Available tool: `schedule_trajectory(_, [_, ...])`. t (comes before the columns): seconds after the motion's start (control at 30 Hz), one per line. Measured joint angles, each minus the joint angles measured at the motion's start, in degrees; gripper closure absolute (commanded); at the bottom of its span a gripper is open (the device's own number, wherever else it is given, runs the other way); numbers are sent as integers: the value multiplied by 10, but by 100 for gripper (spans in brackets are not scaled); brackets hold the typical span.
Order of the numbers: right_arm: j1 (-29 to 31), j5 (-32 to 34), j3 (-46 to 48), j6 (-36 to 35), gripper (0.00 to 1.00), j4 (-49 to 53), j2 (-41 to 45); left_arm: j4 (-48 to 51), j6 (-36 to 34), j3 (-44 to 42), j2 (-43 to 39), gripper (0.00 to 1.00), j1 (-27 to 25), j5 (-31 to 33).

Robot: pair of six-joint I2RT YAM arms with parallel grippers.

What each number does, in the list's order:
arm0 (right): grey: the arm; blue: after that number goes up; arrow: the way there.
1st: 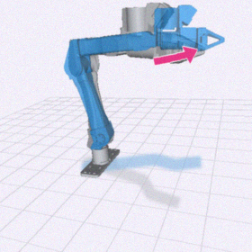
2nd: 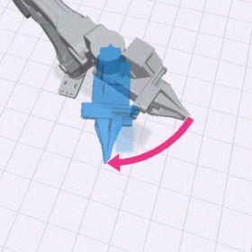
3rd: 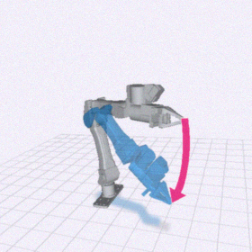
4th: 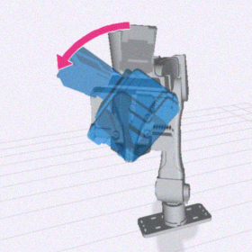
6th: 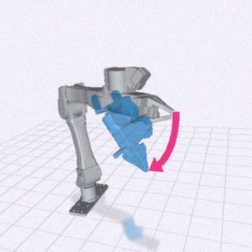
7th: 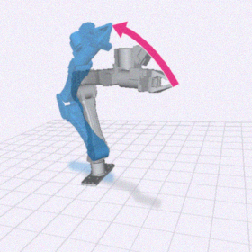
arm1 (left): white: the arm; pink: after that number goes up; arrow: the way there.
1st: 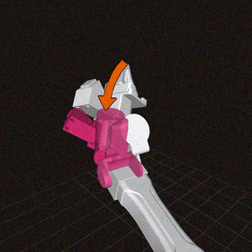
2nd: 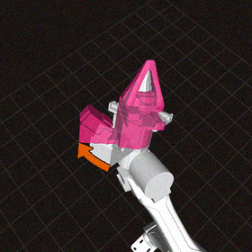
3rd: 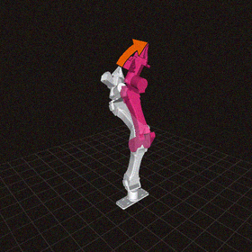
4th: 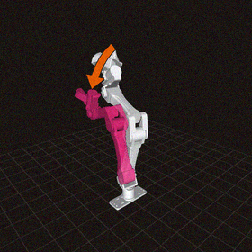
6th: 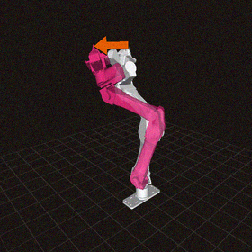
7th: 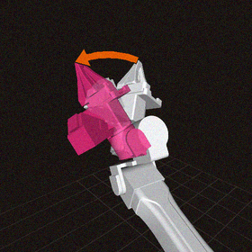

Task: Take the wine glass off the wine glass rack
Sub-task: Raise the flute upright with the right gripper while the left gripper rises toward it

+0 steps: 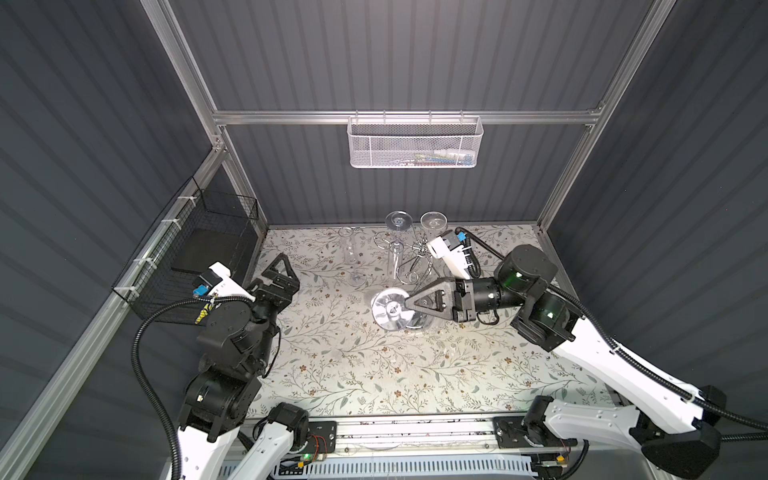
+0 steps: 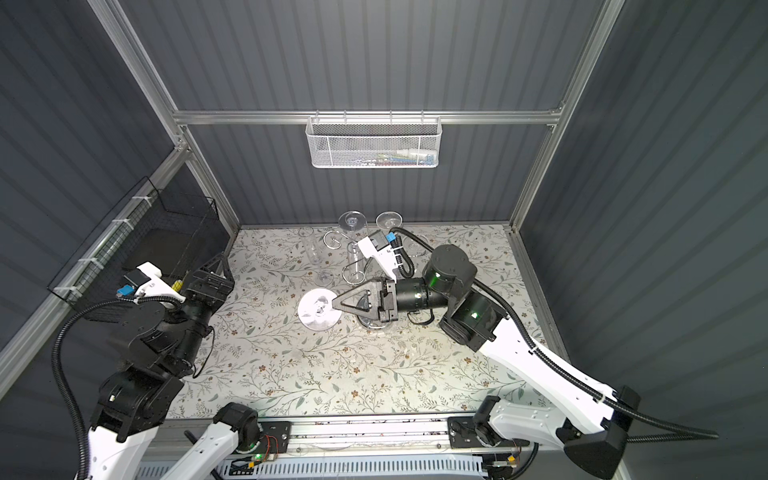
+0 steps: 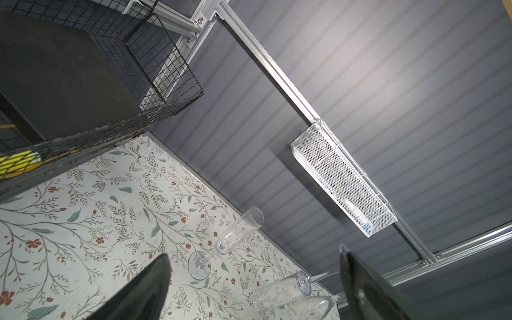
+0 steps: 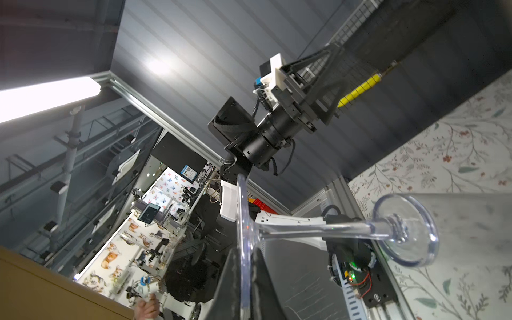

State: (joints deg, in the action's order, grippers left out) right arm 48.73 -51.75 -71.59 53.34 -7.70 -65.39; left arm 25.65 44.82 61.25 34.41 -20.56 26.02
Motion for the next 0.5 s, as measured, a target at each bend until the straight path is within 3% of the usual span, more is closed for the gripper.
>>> schedule_trajectory(0.3, [3,-42,-121,-153,100,-27,-68,-35,0,27,38,3,0,-25])
schedule_trajectory(0.5, [3,-47,-136,-320,100,-5,-68,-88,-2,48,58,2,0,-85])
